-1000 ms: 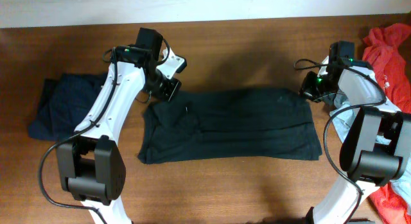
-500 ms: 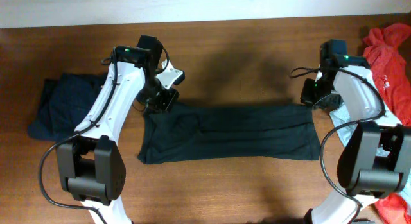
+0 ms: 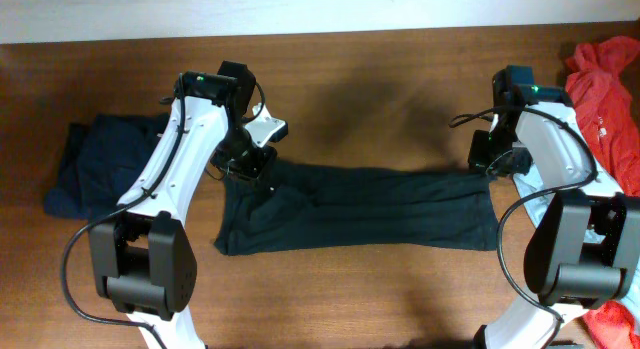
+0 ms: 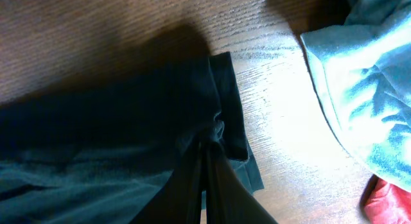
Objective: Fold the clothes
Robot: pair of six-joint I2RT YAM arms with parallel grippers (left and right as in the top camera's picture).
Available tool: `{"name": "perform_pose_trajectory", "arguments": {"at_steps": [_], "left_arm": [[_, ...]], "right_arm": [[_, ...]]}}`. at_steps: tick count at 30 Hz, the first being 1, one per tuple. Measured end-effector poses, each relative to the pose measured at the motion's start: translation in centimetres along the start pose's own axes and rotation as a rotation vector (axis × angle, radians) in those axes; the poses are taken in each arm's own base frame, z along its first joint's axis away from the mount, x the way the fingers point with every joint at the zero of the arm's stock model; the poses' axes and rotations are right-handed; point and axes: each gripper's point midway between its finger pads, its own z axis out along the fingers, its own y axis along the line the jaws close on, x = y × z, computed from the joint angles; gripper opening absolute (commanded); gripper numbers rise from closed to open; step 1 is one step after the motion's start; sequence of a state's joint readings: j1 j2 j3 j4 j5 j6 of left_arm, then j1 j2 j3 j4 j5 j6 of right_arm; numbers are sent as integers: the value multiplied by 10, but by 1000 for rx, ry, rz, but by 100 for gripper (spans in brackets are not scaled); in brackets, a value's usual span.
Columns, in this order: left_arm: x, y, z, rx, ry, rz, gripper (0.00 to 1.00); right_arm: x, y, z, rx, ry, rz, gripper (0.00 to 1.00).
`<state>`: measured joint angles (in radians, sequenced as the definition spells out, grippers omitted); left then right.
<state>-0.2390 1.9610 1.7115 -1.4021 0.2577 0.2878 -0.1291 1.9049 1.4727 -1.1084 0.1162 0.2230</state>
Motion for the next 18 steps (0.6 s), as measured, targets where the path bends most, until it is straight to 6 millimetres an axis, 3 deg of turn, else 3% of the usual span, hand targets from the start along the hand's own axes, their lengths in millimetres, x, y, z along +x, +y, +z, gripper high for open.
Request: {"name": "perform_pose_trajectory", "arguments": {"at_steps": [8, 15, 18], "left_arm": [[1, 0, 0, 1, 5, -1, 15], [0, 0, -1, 0, 2, -1, 15], [-1, -2, -16, -4, -9, -6, 14]], "right_arm": [[12, -11, -1, 56, 47, -16, 21], [17, -25, -2, 137, 61, 10, 20], [17, -24, -2, 129, 62, 15, 20]]}}
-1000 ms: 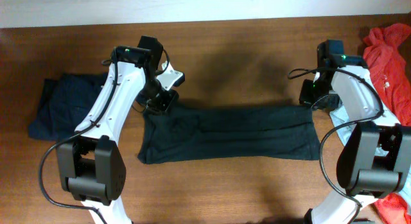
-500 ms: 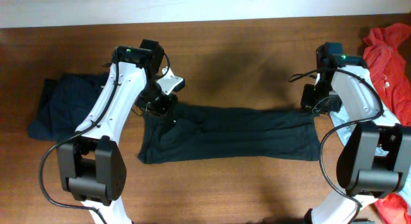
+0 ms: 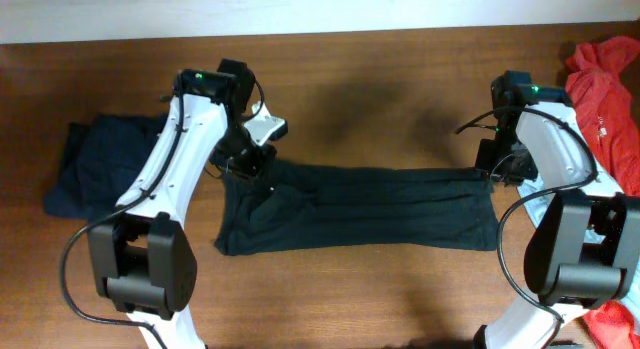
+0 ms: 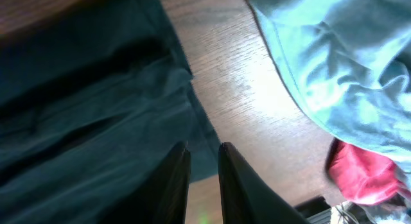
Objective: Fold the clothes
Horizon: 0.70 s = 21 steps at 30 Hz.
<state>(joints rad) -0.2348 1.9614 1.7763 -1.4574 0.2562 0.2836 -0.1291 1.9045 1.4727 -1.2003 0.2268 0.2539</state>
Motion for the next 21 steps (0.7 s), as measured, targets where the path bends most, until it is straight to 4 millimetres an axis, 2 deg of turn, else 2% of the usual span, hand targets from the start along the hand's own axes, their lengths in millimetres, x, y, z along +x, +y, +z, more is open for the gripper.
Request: {"name": "perform_pose_trajectory", "arguments": {"at_steps": [4, 8, 10, 13, 14, 15, 17, 18, 19, 21], "left_arm": [[-10, 0, -42, -23, -71, -17, 13], [-16, 3, -92, -93, -189, -37, 13], [-14, 3, -118, -151, -258, -56, 11], [5, 4, -158, -261, -360, -118, 11], [9, 3, -167, -283, -386, -134, 11], [19, 2, -189, -335, -459, -165, 11], [33, -2, -217, -382, -564, -192, 16], [39, -5, -226, -395, -604, -199, 17], [45, -7, -230, -402, -631, -205, 18], [49, -7, -225, -397, -650, -217, 19]], "right_arm": [[-3, 19, -5, -115, -18, -49, 20], [-5, 33, -38, -252, -104, -89, 22], [-3, 35, -73, -325, -201, -103, 25], [5, 28, -130, -403, -373, -121, 30], [9, 25, -148, -421, -430, -125, 31], [16, 20, -169, -438, -498, -128, 33], [29, 11, -202, -463, -608, -136, 39], [35, 8, -212, -470, -643, -139, 43], [41, 5, -223, -477, -680, -139, 57], [48, 1, -234, -489, -717, -141, 63]]}}
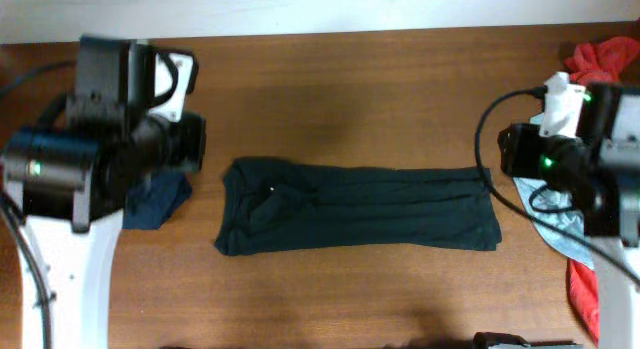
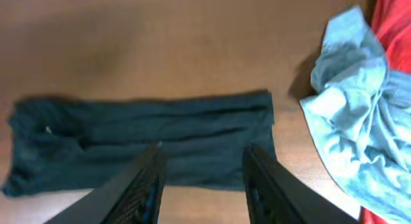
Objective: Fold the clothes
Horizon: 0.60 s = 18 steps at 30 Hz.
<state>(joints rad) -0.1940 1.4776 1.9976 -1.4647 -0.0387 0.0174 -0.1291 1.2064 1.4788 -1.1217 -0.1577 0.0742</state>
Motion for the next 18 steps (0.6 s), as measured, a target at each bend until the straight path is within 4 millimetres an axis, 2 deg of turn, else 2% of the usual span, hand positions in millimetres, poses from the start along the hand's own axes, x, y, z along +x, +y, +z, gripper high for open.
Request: {"name": "perform_pose_trajectory", "arguments": {"at_steps": [2, 4, 6, 7, 9, 11, 12, 18], "left_arm": [[10, -5, 21, 21, 25, -8, 20], [21, -12, 63, 53, 67, -14, 28], [49, -23, 120, 105, 165, -24, 34], [68, -31, 149, 143, 223, -32, 38], [109, -48, 189, 227, 321, -49, 45], [129, -61, 208, 294, 350, -66, 47], [132, -67, 215, 330, 331, -68, 47], [126, -88, 237, 456, 266, -50, 45]], "right_arm": [[2, 0, 1, -3, 1, 14, 64], [14, -3, 15, 0, 56, 56, 66], [31, -7, 34, 10, 140, 109, 67], [44, -9, 46, 17, 203, 143, 67], [65, -11, 66, 22, 309, 196, 67], [77, -11, 79, 18, 375, 229, 66], [80, -10, 83, 12, 398, 242, 65], [85, -7, 93, -10, 441, 276, 65]]}}
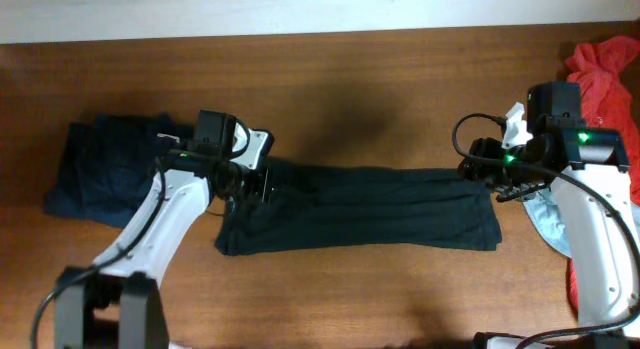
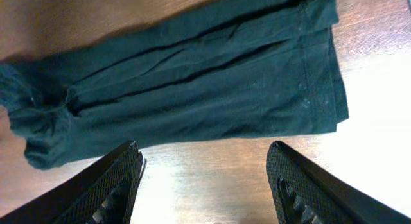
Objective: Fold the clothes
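Dark green trousers (image 1: 360,207) lie flat and stretched out lengthwise across the middle of the table. The waist is at the left and the leg hems at the right. My left gripper (image 1: 248,181) is low over the waist end; its jaws are hidden under the wrist. My right gripper (image 1: 480,169) hovers by the hem end. In the right wrist view the trousers (image 2: 192,83) fill the upper half. The right gripper (image 2: 205,185) stands wide open over bare wood, with nothing between its fingers (image 2: 112,185).
A dark navy pile of clothes (image 1: 100,164) lies at the left of the wooden table (image 1: 380,99). A red garment (image 1: 605,74) and a light blue one (image 1: 548,224) lie at the right edge, close behind my right arm.
Both arms were raised high at the table's sides; now both are low at the two ends of the trousers. The right gripper is open wider. The trousers have not moved.
First my right gripper was shut on the trouser hem, with the left at the waist. Then the right jaws stood slightly apart beside the hem. Then both arms were lifted away, leaving the trousers flat. Now both are down at the ends again.
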Robot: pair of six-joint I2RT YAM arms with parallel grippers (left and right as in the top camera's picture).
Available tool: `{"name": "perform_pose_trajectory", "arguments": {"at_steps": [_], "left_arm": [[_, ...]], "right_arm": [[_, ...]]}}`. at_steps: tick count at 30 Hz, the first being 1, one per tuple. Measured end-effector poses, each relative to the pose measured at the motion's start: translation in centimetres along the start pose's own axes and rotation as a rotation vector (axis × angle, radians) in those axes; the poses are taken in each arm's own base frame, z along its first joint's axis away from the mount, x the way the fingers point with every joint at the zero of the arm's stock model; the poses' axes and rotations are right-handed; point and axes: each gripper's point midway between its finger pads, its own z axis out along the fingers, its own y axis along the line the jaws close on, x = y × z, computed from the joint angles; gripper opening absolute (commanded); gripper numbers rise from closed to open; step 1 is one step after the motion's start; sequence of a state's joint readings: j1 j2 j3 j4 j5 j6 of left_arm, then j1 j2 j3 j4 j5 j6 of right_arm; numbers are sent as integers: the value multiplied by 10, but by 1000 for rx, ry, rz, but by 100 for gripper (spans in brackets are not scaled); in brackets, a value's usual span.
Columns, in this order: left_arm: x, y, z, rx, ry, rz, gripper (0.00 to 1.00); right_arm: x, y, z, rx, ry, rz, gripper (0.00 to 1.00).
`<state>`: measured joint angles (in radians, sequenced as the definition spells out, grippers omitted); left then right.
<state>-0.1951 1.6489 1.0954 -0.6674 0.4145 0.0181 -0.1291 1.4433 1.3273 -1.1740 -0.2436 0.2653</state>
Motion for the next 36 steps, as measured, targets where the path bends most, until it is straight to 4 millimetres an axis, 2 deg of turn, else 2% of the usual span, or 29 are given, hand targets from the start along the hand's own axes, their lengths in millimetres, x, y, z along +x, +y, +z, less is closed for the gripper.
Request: {"name": "perform_pose_trajectory", "arguments": {"at_steps": [5, 9, 13, 16, 22, 27, 29, 30, 31, 34, 35, 36], "left_arm": [[3, 5, 27, 38, 37, 31, 38], [13, 2, 34, 70, 72, 33, 22], [12, -11, 34, 135, 68, 46, 2], [13, -20, 33, 183, 73, 48, 1], [46, -29, 29, 206, 204, 6, 1], [59, -33, 29, 193, 262, 3, 1], [62, -34, 29, 187, 276, 3, 2], [64, -34, 29, 185, 283, 1, 7], [65, -34, 28, 183, 290, -1, 17], [71, -34, 27, 180, 313, -5, 33], [73, -34, 26, 178, 319, -7, 46], [73, -34, 26, 178, 323, -9, 50]], "right_arm": [[0, 2, 0, -10, 2, 1, 62], [0, 2, 0, -10, 2, 0, 62], [0, 2, 0, -10, 2, 1, 61], [0, 2, 0, -11, 2, 0, 61], [0, 2, 0, -10, 1, 0, 61], [-2, 2, 0, -13, -8, -2, 61], [-2, 3, 0, -13, -9, -2, 60], [-3, 3, 0, -14, -10, -3, 60], [-3, 3, 0, -14, -12, -3, 60], [-3, 3, 0, -14, -12, -3, 60], [-3, 3, 0, -14, -12, -3, 60], [-3, 3, 0, -14, -12, -4, 60]]}}
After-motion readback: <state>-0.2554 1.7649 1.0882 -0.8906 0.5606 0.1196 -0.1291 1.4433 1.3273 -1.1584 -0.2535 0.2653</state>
